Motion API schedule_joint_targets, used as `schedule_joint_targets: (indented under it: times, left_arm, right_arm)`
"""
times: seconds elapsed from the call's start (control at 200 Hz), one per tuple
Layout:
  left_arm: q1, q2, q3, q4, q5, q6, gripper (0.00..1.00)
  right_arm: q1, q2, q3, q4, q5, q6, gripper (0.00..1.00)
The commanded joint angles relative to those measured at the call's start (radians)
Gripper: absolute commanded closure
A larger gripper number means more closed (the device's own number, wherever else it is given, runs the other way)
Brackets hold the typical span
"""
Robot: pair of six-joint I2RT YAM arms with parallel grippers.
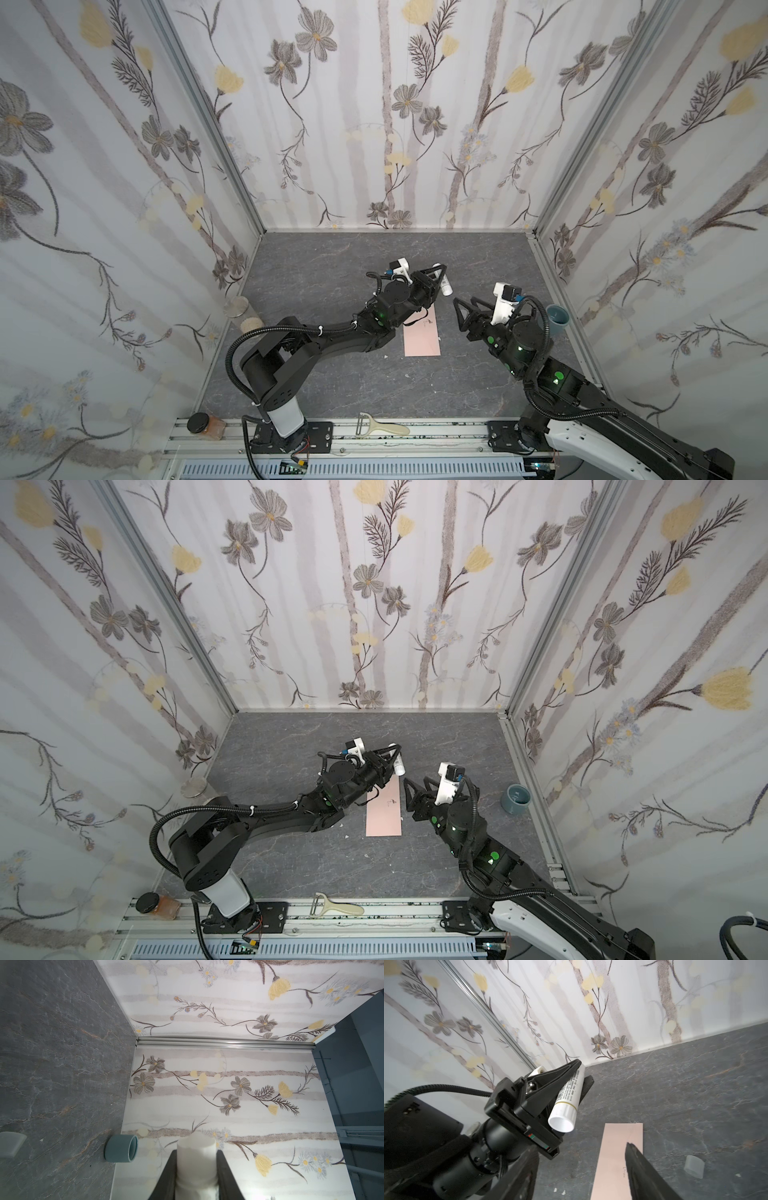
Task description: Place the letter into the envelope and seal it
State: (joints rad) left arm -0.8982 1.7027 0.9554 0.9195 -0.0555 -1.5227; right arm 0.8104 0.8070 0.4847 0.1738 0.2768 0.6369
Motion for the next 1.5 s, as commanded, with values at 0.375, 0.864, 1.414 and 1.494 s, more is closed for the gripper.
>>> schedule_joint_targets:
  times: [0.375,0.864,1.414,1.494]
  left_arm:
    - [-0.03,0.025,0.046,0.044,-0.064,0.025,1.0]
    - [-0.037,0.034,0.054,0.044,-0.06,0.019,1.0]
    - [-0.037,0.029,0.045,0.042,-0.043,0.003,1.0]
    - [-0.038,0.031,0.046,0.042,-0.036,-0.004,1.0]
  right_arm:
    - [-0.063,0.167,-0.022,0.313,-0.105,0.294,0.52]
    - [-0.091,0.198,-0.009,0.302,-0.108,0.288,0.76]
    - [-0.08,0.221,0.171,-0.06,-0.021,0.001,0.9]
    - [-0.063,0.239,0.212,-0.125,0.019,-0.076,0.91]
